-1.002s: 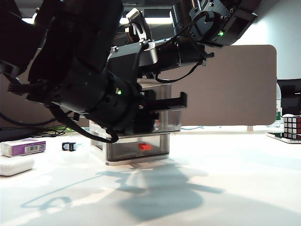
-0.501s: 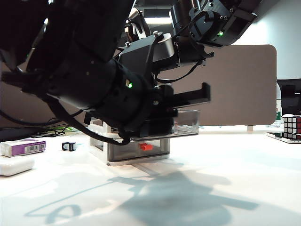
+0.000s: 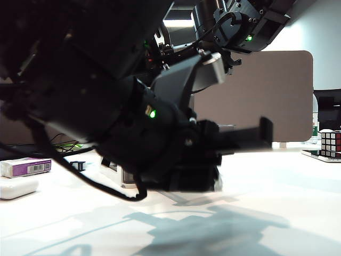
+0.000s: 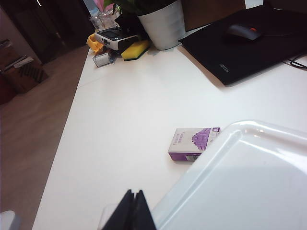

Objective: Open the second layer of the drawer on the table, pick up the earphone case on the table and put it in, and finally close the drawer.

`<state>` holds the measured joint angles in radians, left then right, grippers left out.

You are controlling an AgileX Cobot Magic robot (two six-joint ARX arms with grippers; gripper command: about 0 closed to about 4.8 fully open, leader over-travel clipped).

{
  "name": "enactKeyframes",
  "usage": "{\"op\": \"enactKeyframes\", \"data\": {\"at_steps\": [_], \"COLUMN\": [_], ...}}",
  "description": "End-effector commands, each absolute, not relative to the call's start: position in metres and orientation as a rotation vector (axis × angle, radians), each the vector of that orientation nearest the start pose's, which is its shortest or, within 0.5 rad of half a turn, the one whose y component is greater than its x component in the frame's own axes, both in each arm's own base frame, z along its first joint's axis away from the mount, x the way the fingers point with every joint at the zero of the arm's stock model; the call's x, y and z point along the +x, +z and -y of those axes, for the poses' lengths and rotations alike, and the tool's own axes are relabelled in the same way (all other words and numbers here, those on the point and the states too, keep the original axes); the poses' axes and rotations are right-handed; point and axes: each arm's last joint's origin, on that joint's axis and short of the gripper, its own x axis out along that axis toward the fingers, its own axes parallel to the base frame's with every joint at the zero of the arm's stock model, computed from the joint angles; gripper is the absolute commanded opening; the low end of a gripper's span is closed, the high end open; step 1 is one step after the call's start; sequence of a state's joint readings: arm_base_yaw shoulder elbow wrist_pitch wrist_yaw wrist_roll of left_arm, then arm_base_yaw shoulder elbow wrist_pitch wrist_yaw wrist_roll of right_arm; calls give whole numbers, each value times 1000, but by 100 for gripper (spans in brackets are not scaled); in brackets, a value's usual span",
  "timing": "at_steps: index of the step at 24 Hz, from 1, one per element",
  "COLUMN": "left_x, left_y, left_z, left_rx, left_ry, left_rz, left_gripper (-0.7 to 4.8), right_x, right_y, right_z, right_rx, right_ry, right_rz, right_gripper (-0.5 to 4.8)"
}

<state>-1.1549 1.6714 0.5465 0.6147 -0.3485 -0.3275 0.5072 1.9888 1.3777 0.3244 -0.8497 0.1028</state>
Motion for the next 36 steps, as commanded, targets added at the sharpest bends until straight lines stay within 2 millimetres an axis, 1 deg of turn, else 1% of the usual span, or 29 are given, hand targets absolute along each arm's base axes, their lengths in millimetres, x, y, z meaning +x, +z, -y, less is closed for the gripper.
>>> {"op": "enactKeyframes", "data": {"at_steps": [1,3,4,7,9,12,13,15,19,20,21,22,25,27,30,31,32,33,34,35,36], "left_x": [129,129,129,127,125,120,116,109,96,92,89,85,81,81,89,93,100,108,113,119,124], "left_y": [132,132,134,139,143,157,166,178,208,220,227,236,243,244,246,246,245,243,241,237,235], "left_z": [261,261,261,260,256,244,235,224,195,180,170,156,133,119,92,86,77,68,61,51,45], "left_rx": [21,20,18,15,32,99,137,173,201,208,223,254,308,324,310,312,306,282,260,207,166], "left_ry": [-688,-691,-704,-752,-746,-731,-710,-672,-576,-532,-494,-432,-388,-383,-359,-360,-378,-398,-407,-417,-425], "left_rz": [-463,-463,-464,-481,-497,-533,-550,-555,-505,-466,-437,-400,-387,-400,-403,-408,-423,-452,-471,-486,-479], "left_gripper": [-6,-3,12,127,130,130,130,130,129,129,129,129,131,131,198,198,232,282,310,375,431], "right_x": [379,379,379,379,379,379,379,379,378,378,378,378,377,377,377,376,376,376,375,375,375], "right_y": [207,207,207,207,207,207,207,207,206,205,205,205,205,205,204,204,204,204,204,204,204], "right_z": [-233,-233,-233,-233,-233,-233,-233,-233,-232,-232,-232,-232,-232,-233,-233,-233,-233,-233,-234,-234,-234], "right_rx": [175,175,175,176,176,177,177,181,184,185,186,187,191,191,193,193,193,193,193,193,193], "right_ry": [1284,1284,1284,1284,1283,1283,1283,1282,1282,1283,1288,1289,1300,1300,1300,1300,1300,1300,1302,1301,1301], "right_rz": [-518,-518,-520,-522,-526,-527,-528,-531,-546,-550,-552,-555,-558,-559,-567,-571,-574,-575,-576,-578,-578], "right_gripper": [-5,-5,-5,-5,-5,-5,-5,-5,-5,-5,-5,-5,-5,-5,-5,-5,-5,-5,-5,-5,-5]}}
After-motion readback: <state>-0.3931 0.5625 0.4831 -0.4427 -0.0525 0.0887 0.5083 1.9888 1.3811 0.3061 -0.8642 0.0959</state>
